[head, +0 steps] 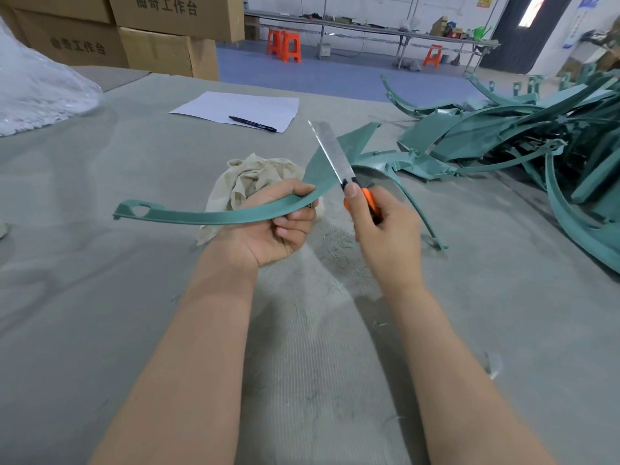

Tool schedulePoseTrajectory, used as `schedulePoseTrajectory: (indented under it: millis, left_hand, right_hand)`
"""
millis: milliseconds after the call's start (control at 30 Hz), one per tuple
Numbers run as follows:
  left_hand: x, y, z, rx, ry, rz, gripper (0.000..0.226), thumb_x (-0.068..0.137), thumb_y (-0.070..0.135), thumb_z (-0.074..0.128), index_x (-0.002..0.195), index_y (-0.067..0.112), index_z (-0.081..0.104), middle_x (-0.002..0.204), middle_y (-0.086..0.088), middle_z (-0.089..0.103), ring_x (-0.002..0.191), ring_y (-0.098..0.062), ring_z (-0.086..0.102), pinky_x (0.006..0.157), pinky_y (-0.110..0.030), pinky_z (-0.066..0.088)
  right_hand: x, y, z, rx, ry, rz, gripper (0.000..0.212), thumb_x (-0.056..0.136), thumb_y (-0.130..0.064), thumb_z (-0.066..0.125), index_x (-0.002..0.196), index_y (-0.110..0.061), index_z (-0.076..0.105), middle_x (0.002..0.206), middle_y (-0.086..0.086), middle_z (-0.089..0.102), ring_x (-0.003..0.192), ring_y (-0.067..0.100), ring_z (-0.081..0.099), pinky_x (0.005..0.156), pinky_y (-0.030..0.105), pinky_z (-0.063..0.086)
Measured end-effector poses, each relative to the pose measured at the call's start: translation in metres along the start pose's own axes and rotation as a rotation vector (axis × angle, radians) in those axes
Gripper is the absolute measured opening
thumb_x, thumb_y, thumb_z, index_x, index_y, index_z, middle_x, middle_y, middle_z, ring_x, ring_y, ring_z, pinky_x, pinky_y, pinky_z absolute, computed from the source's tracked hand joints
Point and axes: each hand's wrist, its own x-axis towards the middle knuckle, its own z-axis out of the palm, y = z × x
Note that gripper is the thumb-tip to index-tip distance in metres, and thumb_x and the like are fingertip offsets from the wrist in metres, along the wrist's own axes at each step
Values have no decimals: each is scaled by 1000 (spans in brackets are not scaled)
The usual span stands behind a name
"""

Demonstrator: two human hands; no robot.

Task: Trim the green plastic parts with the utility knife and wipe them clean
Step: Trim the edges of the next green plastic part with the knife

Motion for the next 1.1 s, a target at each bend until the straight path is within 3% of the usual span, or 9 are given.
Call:
schedulePoseTrajectory:
  millis: [100, 233, 300, 400, 533, 667, 1000, 1100]
  left_hand:
    - [2, 0, -2, -98, 16, 37, 15, 75, 19, 49, 62, 11, 49, 37, 7, 33, 23, -3, 28, 26, -9, 20]
    - [6, -2, -7, -290, 87, 94, 25, 79, 17, 49, 59, 4, 55, 37, 4, 39, 21, -3, 30, 24, -10, 23]
    - [8, -2, -8, -290, 92, 98, 30, 83, 18, 47, 57, 5, 56, 38, 4, 40, 22, -3, 30, 24, -10, 23]
    - [5, 0, -3, -156, 43, 67, 15, 74, 19, 51, 61, 10, 51, 37, 7, 34, 24, -2, 27, 26, -10, 20]
    - [3, 1, -1, -96, 21, 43, 11, 73, 21, 52, 71, 13, 45, 39, 7, 33, 25, -2, 27, 27, -9, 20]
    - [2, 0, 0, -99, 15, 43, 12, 73, 21, 52, 70, 13, 44, 38, 7, 34, 25, -3, 27, 28, -8, 19]
    - [3, 0, -1, -152, -30, 44, 11, 75, 20, 52, 70, 11, 47, 37, 7, 34, 24, -3, 29, 26, -10, 22]
    - [5, -2, -1, -205, -2, 65, 11, 73, 18, 50, 66, 10, 47, 37, 7, 35, 23, -3, 29, 26, -9, 22]
  right_hand:
    - [-5, -2, 6, -48, -87, -56, 47, 89, -56, 52, 64, -15, 51, 48, -6, 39, 49, 12, 37, 51, 30, 31]
    - [-12, -8, 16, -75, -232, -135, 39, 87, -54, 55, 56, -35, 41, 45, -10, 39, 46, 8, 38, 49, 22, 27]
    - [-12, -9, 16, -45, -216, -119, 41, 84, -60, 52, 58, -29, 45, 46, -8, 41, 46, 8, 39, 48, 23, 28]
    - [-5, -6, 9, 14, -55, -25, 58, 80, -68, 44, 66, -12, 53, 51, 6, 48, 46, 10, 39, 49, 32, 34]
    - [1, 3, -1, -20, 72, 45, 63, 85, -67, 44, 67, -6, 47, 55, 11, 47, 55, 28, 49, 52, 36, 38]
    - [0, 2, 1, -30, 25, 50, 64, 85, -67, 43, 69, -5, 50, 53, 1, 42, 56, 29, 47, 52, 39, 38]
    - [0, -3, 1, 20, -11, 49, 74, 80, -71, 41, 72, 2, 52, 59, 20, 52, 57, 36, 49, 51, 47, 44]
    - [-5, -5, 5, -10, -60, 0, 60, 81, -68, 43, 64, -11, 51, 48, 0, 42, 48, 18, 40, 48, 36, 35]
